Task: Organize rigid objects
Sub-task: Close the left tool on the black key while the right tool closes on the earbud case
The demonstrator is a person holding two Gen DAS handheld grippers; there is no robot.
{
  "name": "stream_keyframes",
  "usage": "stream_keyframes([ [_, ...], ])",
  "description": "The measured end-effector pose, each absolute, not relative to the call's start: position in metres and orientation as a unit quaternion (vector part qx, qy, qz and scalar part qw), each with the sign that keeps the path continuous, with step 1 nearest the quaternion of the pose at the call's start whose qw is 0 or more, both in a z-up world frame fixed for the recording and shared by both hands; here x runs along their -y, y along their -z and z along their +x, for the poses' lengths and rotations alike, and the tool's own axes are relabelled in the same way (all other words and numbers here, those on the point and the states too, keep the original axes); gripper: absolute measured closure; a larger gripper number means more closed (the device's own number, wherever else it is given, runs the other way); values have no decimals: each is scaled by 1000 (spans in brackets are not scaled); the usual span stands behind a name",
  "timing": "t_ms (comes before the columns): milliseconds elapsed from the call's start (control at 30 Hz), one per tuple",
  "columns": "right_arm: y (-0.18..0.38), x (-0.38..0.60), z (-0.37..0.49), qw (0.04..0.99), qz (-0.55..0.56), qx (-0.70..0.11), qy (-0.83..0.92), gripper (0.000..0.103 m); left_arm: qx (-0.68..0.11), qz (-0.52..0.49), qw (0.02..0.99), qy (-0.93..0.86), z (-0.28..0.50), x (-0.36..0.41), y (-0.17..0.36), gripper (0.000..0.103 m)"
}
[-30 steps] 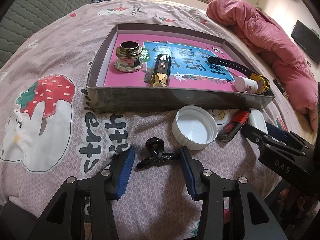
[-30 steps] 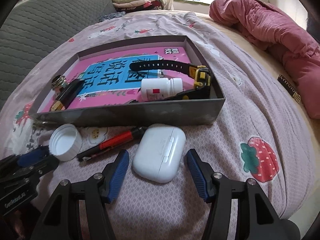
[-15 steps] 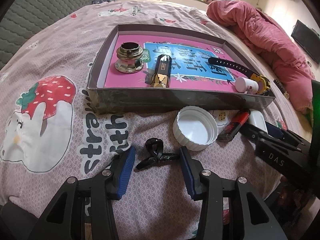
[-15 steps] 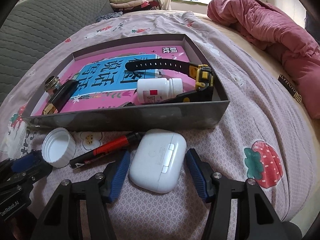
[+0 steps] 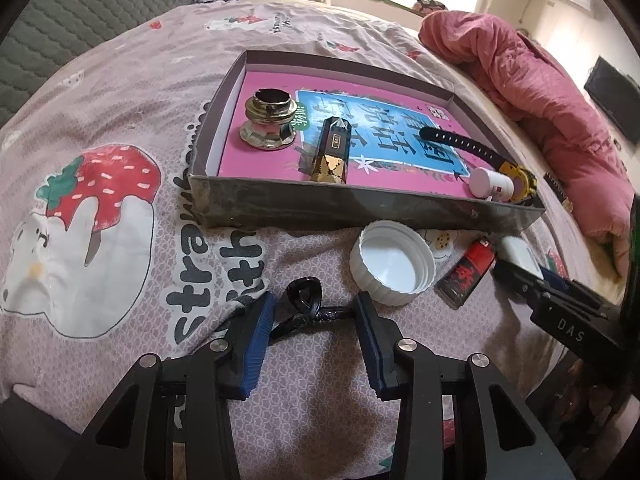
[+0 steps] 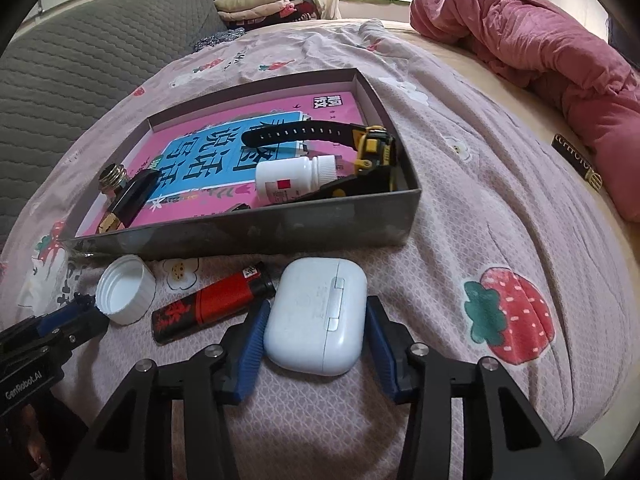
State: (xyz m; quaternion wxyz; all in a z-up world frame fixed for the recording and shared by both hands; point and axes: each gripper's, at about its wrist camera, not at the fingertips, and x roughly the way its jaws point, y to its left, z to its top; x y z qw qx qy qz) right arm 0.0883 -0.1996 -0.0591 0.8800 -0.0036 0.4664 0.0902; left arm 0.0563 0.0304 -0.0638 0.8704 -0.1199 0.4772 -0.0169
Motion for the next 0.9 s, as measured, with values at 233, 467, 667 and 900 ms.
stream_keyframes([
  [233,58,205,87,878,2,-470,-93,55,-472,-116,874,12,52,-31,60,61],
  [467,61,196,84,877,-45,-468,-97,55,-469,-110,876,8,50,-32,57,61],
  [667,57,195,81,881,-58,-461,-93,56,-464,-104,880,4,48,-33,54,61],
  [900,50,203,79,885,-44,-455,-88,56,-460,-99,882,3,46,-33,50,61],
])
